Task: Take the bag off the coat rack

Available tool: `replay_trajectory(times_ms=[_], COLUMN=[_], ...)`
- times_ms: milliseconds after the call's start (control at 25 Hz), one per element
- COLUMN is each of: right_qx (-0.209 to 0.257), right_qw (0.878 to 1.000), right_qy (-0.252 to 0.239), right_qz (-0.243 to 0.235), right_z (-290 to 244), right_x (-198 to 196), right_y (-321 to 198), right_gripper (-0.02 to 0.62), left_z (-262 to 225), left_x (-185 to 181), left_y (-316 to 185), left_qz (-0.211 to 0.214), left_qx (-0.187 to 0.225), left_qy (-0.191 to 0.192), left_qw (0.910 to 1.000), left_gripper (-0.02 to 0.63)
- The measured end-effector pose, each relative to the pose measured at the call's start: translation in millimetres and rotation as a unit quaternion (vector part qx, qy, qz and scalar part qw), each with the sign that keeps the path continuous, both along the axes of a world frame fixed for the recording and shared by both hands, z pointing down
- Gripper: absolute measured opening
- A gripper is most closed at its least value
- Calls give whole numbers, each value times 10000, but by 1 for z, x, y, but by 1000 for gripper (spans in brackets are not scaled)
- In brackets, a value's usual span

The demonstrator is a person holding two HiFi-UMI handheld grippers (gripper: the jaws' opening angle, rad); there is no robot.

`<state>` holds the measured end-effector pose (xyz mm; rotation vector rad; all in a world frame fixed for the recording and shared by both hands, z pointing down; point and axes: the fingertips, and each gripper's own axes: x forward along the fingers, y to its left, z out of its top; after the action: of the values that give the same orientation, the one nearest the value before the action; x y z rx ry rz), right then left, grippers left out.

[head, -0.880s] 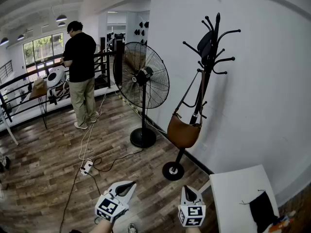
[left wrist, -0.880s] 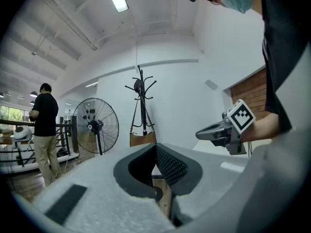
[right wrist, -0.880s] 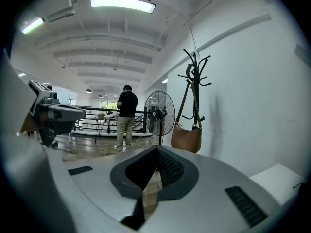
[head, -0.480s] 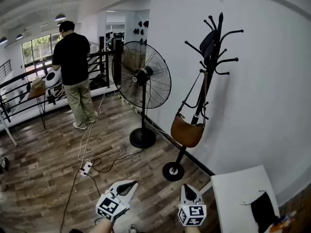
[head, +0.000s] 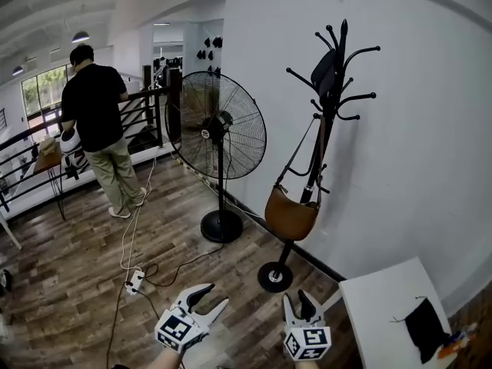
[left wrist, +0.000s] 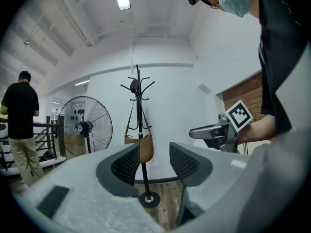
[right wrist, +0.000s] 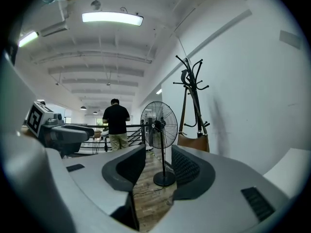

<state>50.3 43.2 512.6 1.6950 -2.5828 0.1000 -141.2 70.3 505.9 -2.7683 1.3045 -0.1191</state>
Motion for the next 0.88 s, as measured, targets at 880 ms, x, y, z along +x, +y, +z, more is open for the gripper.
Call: replay_trajectory(times_ms=[880], right_qx=[-160], right_qw=[9992], right_qy=[90], right_qz=[346], right_z=[-5], right_x=[32], right_y=[-97], right_gripper=[161], left_z=[-3], left_x=[33], left_y=[-101], left_qz=[444], left_qx=[-71], left_qy=[30], left_qw=[9990], left_gripper=[202])
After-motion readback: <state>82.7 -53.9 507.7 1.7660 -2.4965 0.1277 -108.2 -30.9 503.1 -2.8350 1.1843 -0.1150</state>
